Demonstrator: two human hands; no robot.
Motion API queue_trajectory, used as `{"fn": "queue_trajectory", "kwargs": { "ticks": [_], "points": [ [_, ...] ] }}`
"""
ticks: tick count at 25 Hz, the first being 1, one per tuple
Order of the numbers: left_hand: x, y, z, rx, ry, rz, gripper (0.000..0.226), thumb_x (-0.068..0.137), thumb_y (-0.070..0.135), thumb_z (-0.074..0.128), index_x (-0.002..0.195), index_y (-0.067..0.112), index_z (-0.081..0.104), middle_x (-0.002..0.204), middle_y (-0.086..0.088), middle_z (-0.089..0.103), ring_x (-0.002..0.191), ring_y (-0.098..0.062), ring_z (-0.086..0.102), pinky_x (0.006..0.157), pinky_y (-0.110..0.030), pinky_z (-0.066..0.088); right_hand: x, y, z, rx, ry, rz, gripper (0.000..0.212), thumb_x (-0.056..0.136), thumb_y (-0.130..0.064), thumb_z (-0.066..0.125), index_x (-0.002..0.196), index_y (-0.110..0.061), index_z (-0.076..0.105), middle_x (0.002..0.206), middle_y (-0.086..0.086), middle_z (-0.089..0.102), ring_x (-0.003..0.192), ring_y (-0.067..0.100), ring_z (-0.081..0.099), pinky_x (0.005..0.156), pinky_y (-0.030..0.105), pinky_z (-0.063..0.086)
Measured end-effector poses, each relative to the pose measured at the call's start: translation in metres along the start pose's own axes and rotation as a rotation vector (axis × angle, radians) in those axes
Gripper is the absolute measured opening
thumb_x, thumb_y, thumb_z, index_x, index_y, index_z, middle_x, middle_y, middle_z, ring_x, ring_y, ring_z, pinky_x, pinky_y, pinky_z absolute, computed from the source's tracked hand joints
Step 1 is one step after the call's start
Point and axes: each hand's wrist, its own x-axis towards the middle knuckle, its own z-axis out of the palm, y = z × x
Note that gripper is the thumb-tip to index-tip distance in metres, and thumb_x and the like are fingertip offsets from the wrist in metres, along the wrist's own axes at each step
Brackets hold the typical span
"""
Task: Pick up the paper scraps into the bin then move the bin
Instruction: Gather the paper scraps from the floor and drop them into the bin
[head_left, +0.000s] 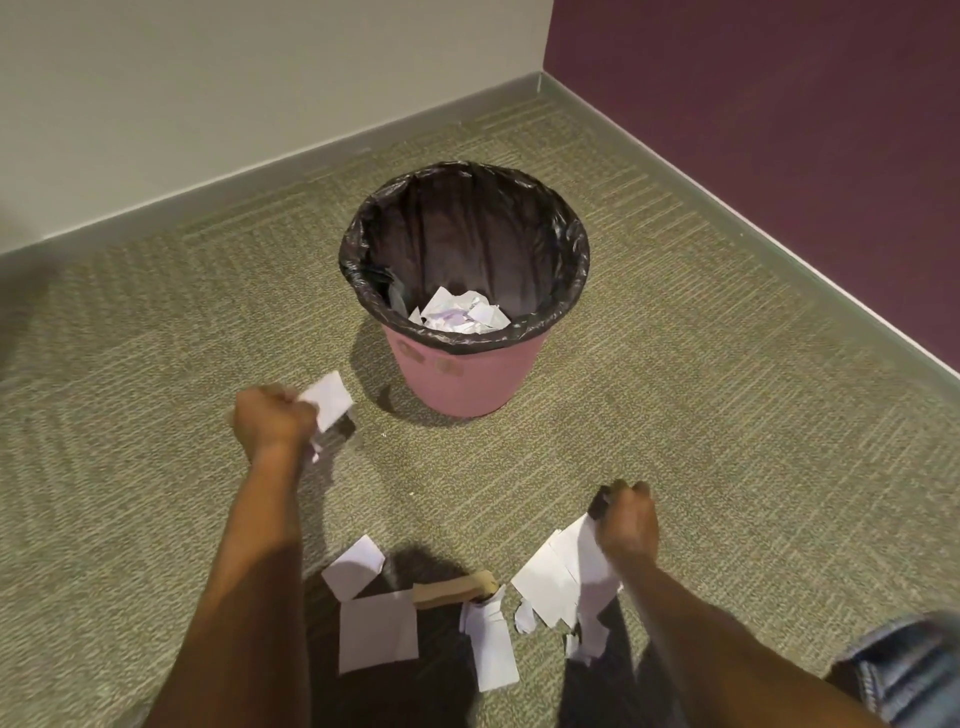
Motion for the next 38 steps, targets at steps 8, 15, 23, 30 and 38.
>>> {"fn": "queue_trajectory", "kwargs": {
  "ticks": [8,15,23,30,38],
  "points": [
    [-0.035,0.169,-0.041,-0.297,-0.038,0.379,0.024,0.067,-0.003,0.07,0.091,0.003,0.073,0.071,-0.014,0.063,0.037,-0.015,0.053,0.039,-0.026,0.05,0.025,-0.075,-0.048,0.306,0.092,-0.122,0.029,0.089,-0.005,0.06,0.117,-0.001,0.063,0.117,0.023,0.06,0.107,0.037,0.057,0.085,0.031,0.043],
    [-0.054,0.19,0.024,-0.106,-0.401,0.358,0.012,0.072,-0.006,0.075,0.079,0.002,0.069,0.085,-0.021,0.071,0.056,-0.02,0.065,0.058,-0.035,0.059,0.038,-0.101,-0.081,0.463,0.107,-0.03,0.034,0.09,0.002,0.061,0.124,-0.003,0.065,0.116,0.016,0.067,0.078,0.019,0.056,0.06,0.016,0.041],
    [-0.056,0.181,0.036,-0.201,-0.453,0.443,0.053,0.073,0.049,0.077,0.105,0.008,0.071,0.103,-0.004,0.072,0.096,-0.013,0.067,0.075,-0.024,0.05,0.041,-0.129,-0.147,0.716,0.294,0.088,0.033,0.091,0.001,0.062,0.123,-0.006,0.064,0.112,0.01,0.068,0.061,0.003,0.05,0.048,0.012,0.038],
    [-0.06,0.148,0.001,-0.472,0.03,0.428,0.023,0.09,0.032,0.063,0.072,0.017,0.064,0.067,0.006,0.062,0.061,-0.005,0.058,0.072,-0.028,0.054,0.018,-0.195,-0.233,0.949,0.351,-0.3,0.043,0.088,-0.004,0.067,0.128,-0.018,0.063,0.114,-0.004,0.066,0.088,0.002,0.062,0.081,0.028,0.06],
    [-0.041,-0.047,0.02,0.338,-0.147,0.14,0.032,0.078,0.025,0.069,0.106,0.012,0.06,0.093,-0.012,0.068,0.083,-0.031,0.068,0.073,-0.045,0.058,0.022,-0.2,-0.207,0.895,0.345,-0.335,0.022,0.084,-0.008,0.055,0.088,-0.018,0.075,0.086,-0.003,0.073,0.08,0.015,0.07,0.076,0.044,0.061]
  ]
}}
